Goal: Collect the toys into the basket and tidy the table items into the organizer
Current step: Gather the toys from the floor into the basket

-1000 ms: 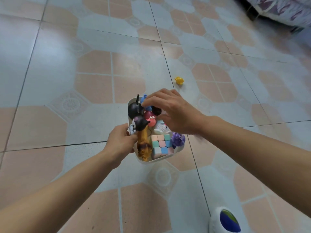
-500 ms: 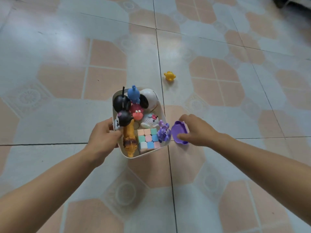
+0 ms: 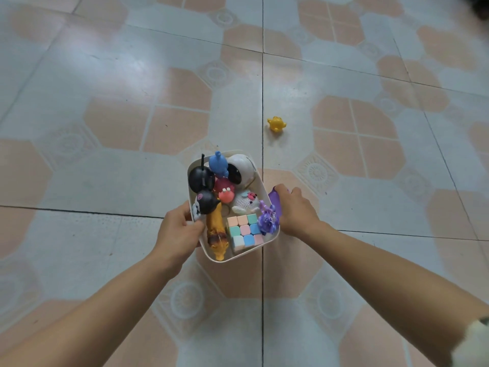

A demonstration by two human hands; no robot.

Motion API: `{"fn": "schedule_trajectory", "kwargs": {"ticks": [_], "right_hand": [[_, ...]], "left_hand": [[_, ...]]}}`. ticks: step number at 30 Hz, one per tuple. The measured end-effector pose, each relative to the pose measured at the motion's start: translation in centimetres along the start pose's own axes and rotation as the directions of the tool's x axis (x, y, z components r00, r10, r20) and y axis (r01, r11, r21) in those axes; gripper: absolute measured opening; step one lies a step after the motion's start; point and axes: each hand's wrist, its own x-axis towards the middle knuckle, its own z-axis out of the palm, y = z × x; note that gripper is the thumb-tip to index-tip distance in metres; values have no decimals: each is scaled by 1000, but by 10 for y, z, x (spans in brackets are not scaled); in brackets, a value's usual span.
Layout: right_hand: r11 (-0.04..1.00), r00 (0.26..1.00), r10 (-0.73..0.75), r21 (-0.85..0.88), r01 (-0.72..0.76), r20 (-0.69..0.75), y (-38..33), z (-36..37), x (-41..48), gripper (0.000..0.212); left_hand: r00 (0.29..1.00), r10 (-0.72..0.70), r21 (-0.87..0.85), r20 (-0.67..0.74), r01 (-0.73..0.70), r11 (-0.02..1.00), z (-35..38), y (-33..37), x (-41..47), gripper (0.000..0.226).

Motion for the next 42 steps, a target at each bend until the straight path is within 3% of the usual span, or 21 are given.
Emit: {"fn": "schedule_trajectory", "kwargs": {"ticks": [4,9,12,17,22,28,37,42], "right_hand": [[985,1000,-7,173,7,-1,15,-13,-1,74],[918,972,-67,367,148,-224,8,-74,-17,75],[863,967,-187,441,245,-171,-21,-110,-42,73],[884,896,-444,178,433,27,-72,-111,-82,70],[876,869,-479,-3,483,125,-91,-88,-88,49],[879,878,-478,4,478,21,-97,-77,-85,58],[853,854,-519,79,516,25,-95,-85,-75,63],[922,911,-322,131,363,-259,-76,-115,-20,36]], "left_hand": [[1000,12,-7,-26,-12,1000,3,-2,-7,27],[998,-9,-40,-57,6,999,6,-4,-11,19],[998,-19,-86,-63,13,996,7,-4,-12,22],[998,-23,-124,-56,16,992,8,-2,-14,18],[999,14,-167,-44,-22,986,9,1,-18,16],[1000,20,-178,-12,-22,984,11,2,-20,21],[1000,17,-203,-20,-20,979,3,-5,-10,17],[998,3,-189,-55,-13,982,0,-4,8,16]]}}
